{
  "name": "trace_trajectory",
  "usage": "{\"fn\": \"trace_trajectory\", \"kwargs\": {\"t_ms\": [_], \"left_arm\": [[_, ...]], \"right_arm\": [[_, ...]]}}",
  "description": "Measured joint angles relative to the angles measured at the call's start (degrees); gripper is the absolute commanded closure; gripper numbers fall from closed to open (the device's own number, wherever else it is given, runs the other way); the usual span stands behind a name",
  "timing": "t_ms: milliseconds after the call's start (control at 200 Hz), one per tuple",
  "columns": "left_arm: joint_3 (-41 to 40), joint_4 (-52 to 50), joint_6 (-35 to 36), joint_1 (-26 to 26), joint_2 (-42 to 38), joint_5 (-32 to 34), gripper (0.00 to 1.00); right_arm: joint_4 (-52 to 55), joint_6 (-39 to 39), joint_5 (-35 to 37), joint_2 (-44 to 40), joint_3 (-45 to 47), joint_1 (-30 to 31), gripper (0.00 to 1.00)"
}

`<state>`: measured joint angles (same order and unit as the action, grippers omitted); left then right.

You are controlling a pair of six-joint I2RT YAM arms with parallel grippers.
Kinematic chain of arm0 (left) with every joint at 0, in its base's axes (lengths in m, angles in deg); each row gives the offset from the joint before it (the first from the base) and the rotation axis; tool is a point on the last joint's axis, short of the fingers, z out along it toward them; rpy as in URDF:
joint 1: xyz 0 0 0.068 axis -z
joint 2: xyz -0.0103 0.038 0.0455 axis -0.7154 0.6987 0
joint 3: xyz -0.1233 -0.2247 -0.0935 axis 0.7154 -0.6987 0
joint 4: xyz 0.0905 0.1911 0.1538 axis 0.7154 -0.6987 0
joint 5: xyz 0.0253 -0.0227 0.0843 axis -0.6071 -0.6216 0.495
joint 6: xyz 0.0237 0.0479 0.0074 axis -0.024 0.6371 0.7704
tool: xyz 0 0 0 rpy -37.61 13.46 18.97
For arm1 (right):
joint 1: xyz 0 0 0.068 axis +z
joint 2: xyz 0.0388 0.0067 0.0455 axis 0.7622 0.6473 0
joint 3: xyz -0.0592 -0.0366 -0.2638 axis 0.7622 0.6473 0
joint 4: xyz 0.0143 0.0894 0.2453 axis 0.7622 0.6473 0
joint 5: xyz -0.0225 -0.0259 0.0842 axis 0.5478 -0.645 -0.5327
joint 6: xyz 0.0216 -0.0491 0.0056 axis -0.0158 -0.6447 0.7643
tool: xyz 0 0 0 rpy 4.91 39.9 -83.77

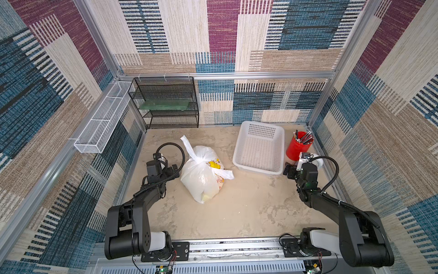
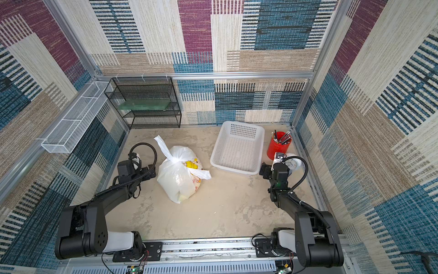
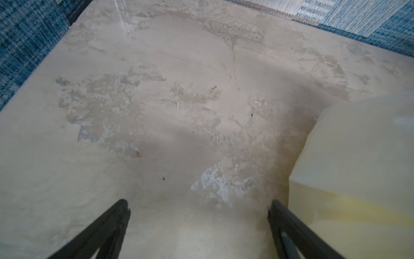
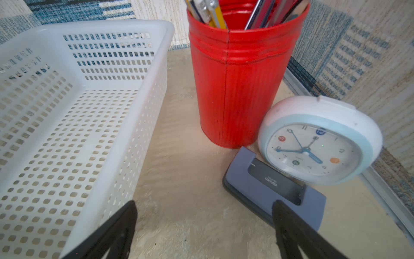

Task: Place the banana into a plastic bag & tie a knot
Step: Reset both arms

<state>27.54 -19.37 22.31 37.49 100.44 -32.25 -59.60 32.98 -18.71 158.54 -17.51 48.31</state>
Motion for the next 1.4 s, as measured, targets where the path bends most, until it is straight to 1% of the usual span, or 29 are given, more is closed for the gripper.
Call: {"fn": "trace_trajectory", "kwargs": {"t_ms": [80, 250, 325, 411, 491, 581, 666, 726, 866, 1057, 1402], "left_arm": [[-0.5, 3.3, 1.1, 0.0, 1.1, -0.2, 0.01], [-0.5, 7.4, 2.5, 0.2, 2.0, -2.1, 0.0], [-1.5, 11.3, 2.5, 0.4, 3.5, -3.1, 0.01], [0.3, 10.8, 3.0, 1.2, 6.4, -3.2, 0.01], [1.3, 11.8, 4.0, 2.8, 7.2, -3.1, 0.01], [-1.0, 14.8, 4.3, 3.4, 6.9, -3.0, 0.01], [-4.9, 20.0, 4.3, 3.4, 7.8, -1.6, 0.01], [-5.2, 19.9, 4.3, 3.6, 8.0, -1.4, 0.01], [-5.0, 23.1, 4.4, 4.0, 8.0, -0.2, 0.01], [-5.0, 23.3, 4.4, 4.1, 8.0, 0.0, 0.01], [-5.0, 23.3, 4.4, 4.3, 7.7, 0.3, 0.01]], "right_arm": [[-5.9, -1.1, -1.9, 1.2, 2.2, -1.2, 0.05], [-13.2, -3.2, -4.7, 4.4, 1.0, -1.0, 0.05], [-15.6, -3.7, -5.0, 5.4, 0.8, -0.6, 0.05], [-18.3, -3.9, -5.6, 8.0, 0.1, -0.3, 0.05], [-22.0, -3.7, -5.7, 11.1, -0.3, 0.4, 0.05], [-24.5, -3.7, -6.3, 12.5, -0.4, 0.6, 0.05], [-30.0, -3.6, -6.3, 13.1, 2.3, 0.5, 0.05], [-30.5, -3.5, -6.2, 13.3, 2.4, 0.3, 0.05], [-31.2, -3.3, -5.4, 13.6, 2.2, 0.6, 0.05], [-31.2, -3.0, -4.1, 13.7, 2.2, 0.6, 0.05], [-31.1, -3.0, -3.7, 13.7, 2.1, 0.6, 0.05]]}}
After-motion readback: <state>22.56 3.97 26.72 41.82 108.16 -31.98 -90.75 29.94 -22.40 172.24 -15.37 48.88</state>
